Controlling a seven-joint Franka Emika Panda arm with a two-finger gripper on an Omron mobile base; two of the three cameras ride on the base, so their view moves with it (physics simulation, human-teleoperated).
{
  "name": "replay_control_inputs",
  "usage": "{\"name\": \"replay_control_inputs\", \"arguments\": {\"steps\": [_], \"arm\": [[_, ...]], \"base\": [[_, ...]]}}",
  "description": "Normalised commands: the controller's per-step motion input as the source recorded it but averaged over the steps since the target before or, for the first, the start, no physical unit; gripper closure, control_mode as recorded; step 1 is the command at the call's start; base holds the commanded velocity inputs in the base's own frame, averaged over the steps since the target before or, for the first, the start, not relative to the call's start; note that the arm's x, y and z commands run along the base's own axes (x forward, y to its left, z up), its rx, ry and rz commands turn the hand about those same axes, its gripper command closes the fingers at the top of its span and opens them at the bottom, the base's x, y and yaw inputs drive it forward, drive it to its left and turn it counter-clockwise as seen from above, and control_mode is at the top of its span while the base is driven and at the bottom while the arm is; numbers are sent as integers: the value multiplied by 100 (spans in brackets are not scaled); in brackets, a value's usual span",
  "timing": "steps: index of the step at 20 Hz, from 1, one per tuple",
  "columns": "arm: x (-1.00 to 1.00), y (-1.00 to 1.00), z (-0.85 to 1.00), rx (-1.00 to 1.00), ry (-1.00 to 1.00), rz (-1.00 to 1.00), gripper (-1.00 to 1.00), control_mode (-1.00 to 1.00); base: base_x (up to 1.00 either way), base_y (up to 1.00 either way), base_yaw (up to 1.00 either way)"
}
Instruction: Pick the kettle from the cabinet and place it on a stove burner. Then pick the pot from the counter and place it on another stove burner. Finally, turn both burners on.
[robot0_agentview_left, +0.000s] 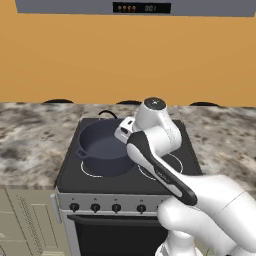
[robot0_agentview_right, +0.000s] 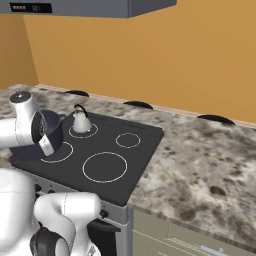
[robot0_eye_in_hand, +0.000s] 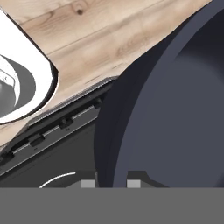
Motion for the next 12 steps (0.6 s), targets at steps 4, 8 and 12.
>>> {"name": "replay_control_inputs", "arguments": {"steps": [4, 8, 12], "arm": [[27, 8, -16, 0, 2, 0, 100, -100], [25, 7, -16, 0, 3, 0, 100, -100], [24, 5, -15, 0, 2, 0, 100, -100]], "base": [[0, 0, 0], [0, 0, 0], [0, 0, 0]]}}
